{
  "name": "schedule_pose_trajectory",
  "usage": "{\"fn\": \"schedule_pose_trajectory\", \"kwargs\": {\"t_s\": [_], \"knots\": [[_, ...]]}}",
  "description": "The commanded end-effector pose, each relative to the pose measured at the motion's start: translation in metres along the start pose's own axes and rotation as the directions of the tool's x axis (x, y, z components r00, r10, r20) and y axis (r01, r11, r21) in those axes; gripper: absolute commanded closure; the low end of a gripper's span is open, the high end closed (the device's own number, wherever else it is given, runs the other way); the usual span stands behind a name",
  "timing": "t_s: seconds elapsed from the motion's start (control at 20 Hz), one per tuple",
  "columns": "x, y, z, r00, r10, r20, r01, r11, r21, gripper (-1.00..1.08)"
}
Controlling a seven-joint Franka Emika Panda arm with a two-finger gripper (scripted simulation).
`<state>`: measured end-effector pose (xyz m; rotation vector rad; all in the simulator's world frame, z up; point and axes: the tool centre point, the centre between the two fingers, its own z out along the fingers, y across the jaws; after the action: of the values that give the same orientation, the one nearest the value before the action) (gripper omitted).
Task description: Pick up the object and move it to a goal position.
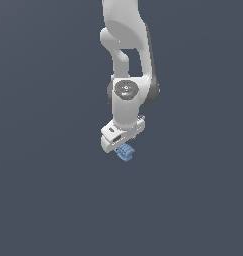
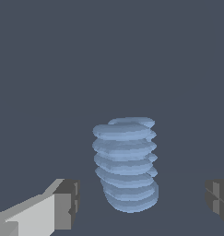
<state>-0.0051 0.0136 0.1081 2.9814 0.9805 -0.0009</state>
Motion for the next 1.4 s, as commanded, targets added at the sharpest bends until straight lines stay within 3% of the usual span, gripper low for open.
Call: {"fn": "schedule_pose_trajectory", "kwargs": {"t_s": [0.0, 0.45, 1.15, 1.2, 1.35], "knots": [[0.0, -0.001, 0.003, 1.0, -0.026, -0.001, 0.026, 1.0, 0.001, -0.92], [0.0, -0.001, 0.008, 0.999, -0.04, -0.001, 0.04, 0.999, 0.003, -0.92], [0.0, -0.001, 0.055, 0.999, -0.044, -0.002, 0.044, 0.999, 0.003, -0.92], [0.0, -0.001, 0.055, 0.999, -0.044, -0.002, 0.044, 0.999, 0.003, 1.08], [0.0, -0.001, 0.055, 0.999, -0.044, -0.002, 0.044, 0.999, 0.003, 1.08]]}}
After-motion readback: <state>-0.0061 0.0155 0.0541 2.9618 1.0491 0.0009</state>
